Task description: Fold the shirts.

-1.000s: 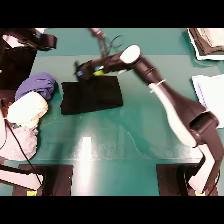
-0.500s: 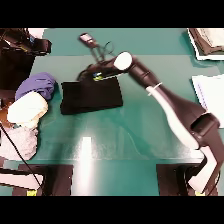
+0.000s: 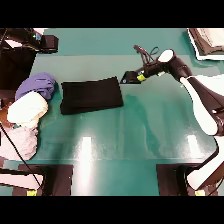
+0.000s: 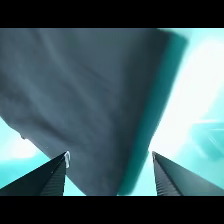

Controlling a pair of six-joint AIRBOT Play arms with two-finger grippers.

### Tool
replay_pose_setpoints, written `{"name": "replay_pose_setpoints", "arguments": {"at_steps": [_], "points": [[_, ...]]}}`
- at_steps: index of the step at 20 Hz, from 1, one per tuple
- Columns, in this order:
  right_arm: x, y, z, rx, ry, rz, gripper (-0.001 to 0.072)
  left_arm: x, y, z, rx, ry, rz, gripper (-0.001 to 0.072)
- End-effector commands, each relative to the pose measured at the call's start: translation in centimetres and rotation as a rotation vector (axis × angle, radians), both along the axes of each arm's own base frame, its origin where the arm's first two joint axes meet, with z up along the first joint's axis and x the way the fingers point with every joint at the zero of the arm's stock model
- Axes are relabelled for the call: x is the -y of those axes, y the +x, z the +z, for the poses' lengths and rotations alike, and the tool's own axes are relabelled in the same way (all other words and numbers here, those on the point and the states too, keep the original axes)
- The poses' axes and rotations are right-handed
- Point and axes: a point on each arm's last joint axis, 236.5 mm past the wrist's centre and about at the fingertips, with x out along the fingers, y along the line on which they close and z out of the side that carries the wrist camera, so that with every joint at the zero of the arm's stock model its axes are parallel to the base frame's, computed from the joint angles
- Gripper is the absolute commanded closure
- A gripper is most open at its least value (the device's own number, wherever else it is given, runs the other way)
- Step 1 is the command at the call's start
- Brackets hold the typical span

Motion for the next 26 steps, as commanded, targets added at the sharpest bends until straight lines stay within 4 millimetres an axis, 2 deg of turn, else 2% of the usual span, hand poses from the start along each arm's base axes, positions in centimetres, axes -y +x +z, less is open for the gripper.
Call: {"name": "replay_pose_setpoints", "arguments": {"at_steps": [1, 5, 10, 12, 13, 14, 15, 17, 18, 19, 20, 21, 23, 26], "points": [[-0.6, -1.2, -3.3, -0.192, 0.112, -0.046, 0.0128, 0.9, -0.1, 0.3, 0.005, -0.026, -0.031, 0.0686], [-4.3, -1.9, -5.6, -0.236, 0.147, -0.043, 0.0128, 0.8, -0.6, -0.1, -0.011, -0.002, -0.062, 0.0685], [-8.8, -1.3, -4.5, -0.144, 0.175, -0.049, 0.0145, 0.8, -0.6, -0.1, -0.011, -0.002, -0.062, 0.0685], [-10.4, -1.3, -3.7, -0.082, 0.176, -0.014, 0.0306, 0.9, -0.6, -0.1, -0.011, -0.002, -0.063, 0.0685], [-11.1, -1.2, -3.2, -0.046, 0.177, 0.003, 0.0409, 0.8, -0.6, -0.1, -0.011, -0.002, -0.062, 0.0685], [-11.7, -1.1, -2.6, -0.001, 0.176, 0.032, 0.0617, 0.8, -0.7, -0.1, -0.011, -0.002, -0.062, 0.0685], [-11.9, -0.9, -2.1, 0.037, 0.175, 0.053, 0.0694, 0.9, -0.7, -0.1, -0.012, -0.002, -0.063, 0.0685], [-11.9, -0.3, -0.7, 0.084, 0.186, 0.074, 0.0695, 0.9, -0.8, -0.2, -0.017, -0.001, -0.064, 0.0685], [-11.0, 0.2, 0.1, 0.095, 0.189, 0.062, 0.0696, 0.9, -0.8, -0.3, -0.021, 0.000, -0.065, 0.0685], [-9.3, 1.1, 0.8, 0.095, 0.168, 0.028, 0.0697, 0.8, -0.9, -0.3, -0.026, 0.001, -0.066, 0.0685], [-6.5, 2.3, 1.2, 0.099, 0.112, -0.019, 0.0698, 0.8, -1.1, -0.4, -0.033, 0.002, -0.067, 0.0685], [-3.0, 3.3, 1.7, 0.121, 0.039, -0.050, 0.0698, 0.8, -1.2, -0.5, -0.040, 0.004, -0.069, 0.0685], [5.1, 5.0, 3.6, 0.176, -0.100, -0.116, 0.0698, 0.8, -1.3, -0.6, -0.043, 0.004, -0.070, 0.0685], [18.3, 6.3, 8.0, 0.233, -0.217, -0.301, 0.0697, 1.1, -1.1, -0.3, -0.032, -0.009, -0.072, 0.0685]]}}
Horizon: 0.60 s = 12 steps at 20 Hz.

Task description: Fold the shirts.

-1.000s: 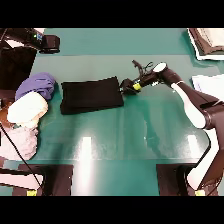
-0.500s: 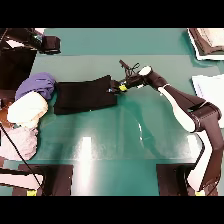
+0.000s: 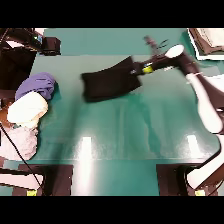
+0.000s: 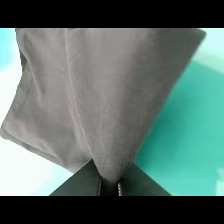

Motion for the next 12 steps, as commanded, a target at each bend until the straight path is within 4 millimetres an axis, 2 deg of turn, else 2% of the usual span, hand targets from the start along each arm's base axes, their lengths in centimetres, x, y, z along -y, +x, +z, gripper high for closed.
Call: {"name": "replay_pose_setpoints", "arguments": {"at_steps": [1, 3, 4, 5, 7, 10, 12], "points": [[15.2, 0.4, 4.1, 0.042, -0.155, -0.224, 0.0698, 0.5, 0.0, 0.3, 0.007, -0.023, -0.007, 0.0685], [23.3, -0.2, 6.6, 0.074, -0.170, -0.377, 0.0698, 1.2, 0.0, 0.6, 0.009, -0.055, -0.019, 0.0685], [26.7, -0.7, 7.5, 0.087, -0.175, -0.445, 0.0698, 1.7, -0.1, 0.8, 0.010, -0.077, -0.028, 0.0685], [30.3, -1.5, 8.2, 0.095, -0.180, -0.518, 0.0698, 2.1, -0.2, 0.9, 0.009, -0.094, -0.036, 0.0685], [36.3, -3.2, 8.8, 0.098, -0.187, -0.640, 0.0698, 2.8, -0.4, 1.1, 0.005, -0.120, -0.048, 0.0685], [43.0, -5.4, 9.4, 0.100, -0.160, -0.810, 0.0698, 3.4, -0.5, 1.4, 0.002, -0.146, -0.061, 0.0685], [45.0, -5.8, 10.6, 0.138, -0.093, -0.874, 0.0697, 3.7, -0.6, 1.5, 0.001, -0.159, -0.067, 0.0685]]}}
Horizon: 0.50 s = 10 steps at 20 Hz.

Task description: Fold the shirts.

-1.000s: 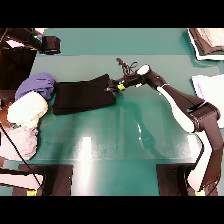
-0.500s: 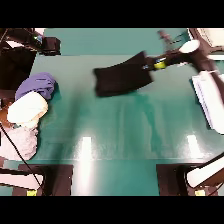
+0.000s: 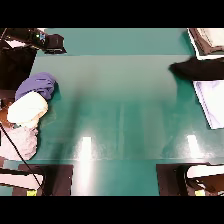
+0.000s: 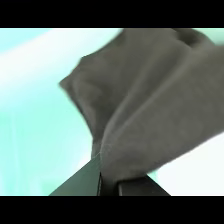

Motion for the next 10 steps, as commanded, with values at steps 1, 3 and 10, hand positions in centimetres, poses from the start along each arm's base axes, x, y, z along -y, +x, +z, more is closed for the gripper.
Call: {"name": "replay_pose_setpoints", "arguments": {"at_steps": [1, 3, 10], "points": [[5.2, -1.7, 2.3, 0.102, 0.060, -0.134, 0.0697, 0.8, -0.2, 0.4, -0.001, -0.035, -0.015, 0.0685], [5.4, -1.2, 3.6, 0.164, 0.075, -0.127, 0.0697, 0.8, -0.2, 0.4, -0.001, -0.035, -0.015, 0.0685], [3.7, -1.2, 9.7, 0.228, -0.025, -0.028, 0.0698, 0.8, -0.2, 0.4, -0.002, -0.034, -0.016, 0.0685]]}}
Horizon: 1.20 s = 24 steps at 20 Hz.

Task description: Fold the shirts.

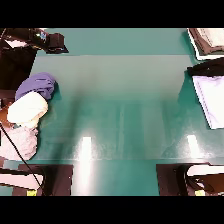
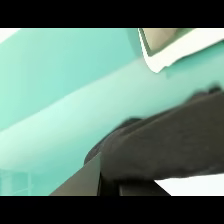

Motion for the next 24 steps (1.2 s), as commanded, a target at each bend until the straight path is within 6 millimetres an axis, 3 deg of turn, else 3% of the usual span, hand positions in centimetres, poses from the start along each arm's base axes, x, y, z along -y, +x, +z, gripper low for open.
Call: {"name": "replay_pose_setpoints", "arguments": {"at_steps": [1, 9, 15, 16, 18, 19, 22, 24], "points": [[-0.7, -1.0, 2.3, -0.017, -0.033, 0.026, 0.0698, 0.0, 0.0, 0.0, 0.000, -0.002, -0.001, 0.0685], [-0.6, -7.0, -1.4, -0.295, -0.069, -0.036, 0.0695, 0.0, -0.1, 0.0, 0.012, 0.013, -0.021, 0.0686], [1.8, -17.0, -7.5, -0.680, -0.094, -0.251, 0.0686, 0.0, 0.0, 0.0, 0.024, 0.026, -0.040, 0.0685], [1.7, -18.2, -8.4, -0.717, -0.075, -0.256, 0.0638, 0.0, 0.0, 0.0, 0.025, 0.026, -0.039, 0.0685], [1.5, -20.7, -10.2, -0.792, -0.027, -0.271, 0.0308, 0.0, 0.0, 0.0, 0.024, 0.026, -0.040, 0.0685], [1.3, -21.8, -11.0, -0.821, 0.003, -0.277, 0.0253, 0.0, 0.0, 0.0, 0.025, 0.026, -0.039, 0.0685], [1.3, -24.1, -11.8, -0.849, 0.070, -0.325, 0.0258, 0.0, 0.0, 0.0, 0.025, 0.026, -0.039, 0.0685], [0.6, -23.2, -10.9, -0.783, 0.088, -0.315, 0.0260, 0.0, 0.1, 0.1, 0.031, 0.024, -0.036, 0.0684]]}}
